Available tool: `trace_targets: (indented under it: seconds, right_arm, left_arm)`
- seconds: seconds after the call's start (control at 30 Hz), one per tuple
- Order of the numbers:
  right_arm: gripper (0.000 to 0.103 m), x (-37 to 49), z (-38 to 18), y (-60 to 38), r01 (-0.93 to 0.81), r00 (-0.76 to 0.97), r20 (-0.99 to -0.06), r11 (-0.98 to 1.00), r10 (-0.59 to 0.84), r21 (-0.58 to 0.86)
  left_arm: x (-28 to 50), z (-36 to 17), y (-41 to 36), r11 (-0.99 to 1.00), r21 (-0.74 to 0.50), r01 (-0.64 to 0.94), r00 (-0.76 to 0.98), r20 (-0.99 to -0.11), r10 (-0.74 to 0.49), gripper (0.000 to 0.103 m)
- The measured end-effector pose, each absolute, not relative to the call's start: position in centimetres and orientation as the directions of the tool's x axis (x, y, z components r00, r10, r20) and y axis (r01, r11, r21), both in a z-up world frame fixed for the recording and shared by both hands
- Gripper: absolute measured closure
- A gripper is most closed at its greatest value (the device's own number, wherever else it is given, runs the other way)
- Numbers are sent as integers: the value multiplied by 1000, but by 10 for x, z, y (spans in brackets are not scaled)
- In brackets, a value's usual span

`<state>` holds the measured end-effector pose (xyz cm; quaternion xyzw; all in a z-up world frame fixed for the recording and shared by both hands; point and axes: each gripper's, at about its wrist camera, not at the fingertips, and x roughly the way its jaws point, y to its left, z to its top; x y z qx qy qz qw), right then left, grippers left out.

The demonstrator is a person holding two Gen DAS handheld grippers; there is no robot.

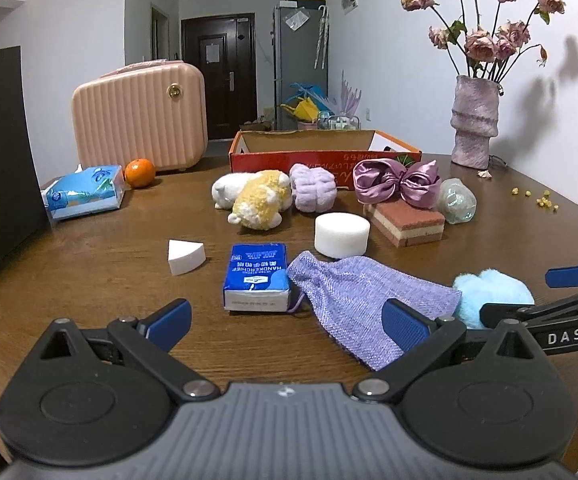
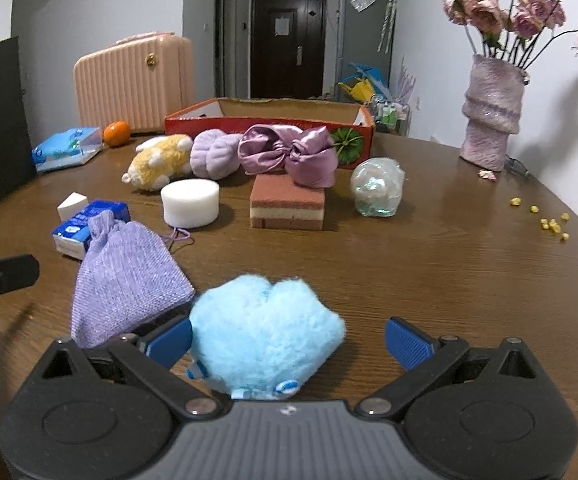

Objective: Organize soft objects
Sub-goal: 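Close the right gripper on the light-blue heart plush while the left approaches the lavender pouch, then close the left gripper on the lavender drawstring pouch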

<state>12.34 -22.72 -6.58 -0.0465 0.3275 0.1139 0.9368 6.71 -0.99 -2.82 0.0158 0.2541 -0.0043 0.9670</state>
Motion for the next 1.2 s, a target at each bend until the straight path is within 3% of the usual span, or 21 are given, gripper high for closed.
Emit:
trace_targets:
  seconds: [0.13,0.33,0.57,1.2]
  right_arm:
    - [2,132,-72,-224,-264,738,-646,965,197,-6]
    - [17,137,-77,-220,-285,717,-662,959,219,9]
    - [23,136,-78,-224,-293,718,-654,956,238,27]
    - [24,126,-65,-260,-228,787,-575,971,224,66]
  left_arm:
    - [71,-30,-11,1000,26,16,864,-503,-1,0]
    - [75,-31,-12,999,27,21,855,-518,-4,0]
    - [79,-32,-16,999,31,28,846,-533,-8,0]
    - [118,-28,-65,997,38,71,806,-591,-35,0]
